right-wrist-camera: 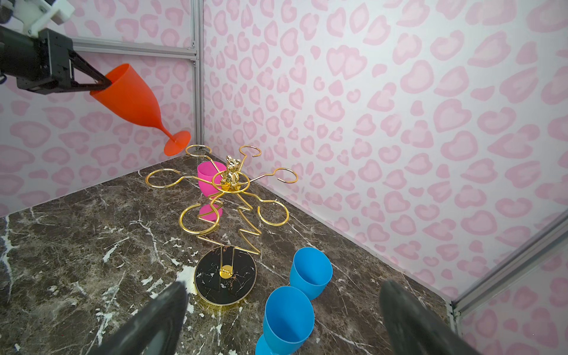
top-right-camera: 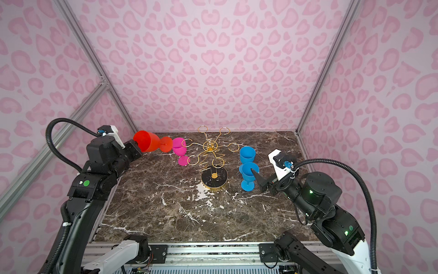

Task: Take the wine glass off the wine glass rack
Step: Place the wine glass at the middle-left of the table.

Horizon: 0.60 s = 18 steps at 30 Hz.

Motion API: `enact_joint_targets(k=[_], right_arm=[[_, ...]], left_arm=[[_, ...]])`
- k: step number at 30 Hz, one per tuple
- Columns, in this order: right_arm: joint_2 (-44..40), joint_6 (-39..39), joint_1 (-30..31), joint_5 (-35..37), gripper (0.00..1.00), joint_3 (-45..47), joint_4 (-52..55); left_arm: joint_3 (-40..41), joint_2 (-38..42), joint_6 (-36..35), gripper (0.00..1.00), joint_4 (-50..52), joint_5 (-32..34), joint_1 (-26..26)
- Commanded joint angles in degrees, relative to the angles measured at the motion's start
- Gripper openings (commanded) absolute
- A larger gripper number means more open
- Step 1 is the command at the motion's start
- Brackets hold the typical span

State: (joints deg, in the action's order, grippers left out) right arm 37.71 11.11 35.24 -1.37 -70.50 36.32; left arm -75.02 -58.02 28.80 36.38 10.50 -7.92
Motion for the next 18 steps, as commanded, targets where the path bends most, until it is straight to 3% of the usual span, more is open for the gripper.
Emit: enact_joint_targets(k=[1, 9, 18], right_arm=[[0.3, -0.4, 0.0, -0.3, 0.99, 0.1, -0.1], [-0.1, -1.1, 0.0, -0.8, 0.99, 0.7, -0.4], [-0.4, -1.4, 0.0, -0.6, 0.99, 1.1, -0.1]], left_arm=[[1.6, -0.5, -1.8, 0.03, 2.7, -0.2, 0.1], [5.1, -4.6, -2.1, 0.03, 6.2, -8.3, 0.1], [8.2, -10.8, -4.9, 0.03, 5.6, -7.9, -2.3]])
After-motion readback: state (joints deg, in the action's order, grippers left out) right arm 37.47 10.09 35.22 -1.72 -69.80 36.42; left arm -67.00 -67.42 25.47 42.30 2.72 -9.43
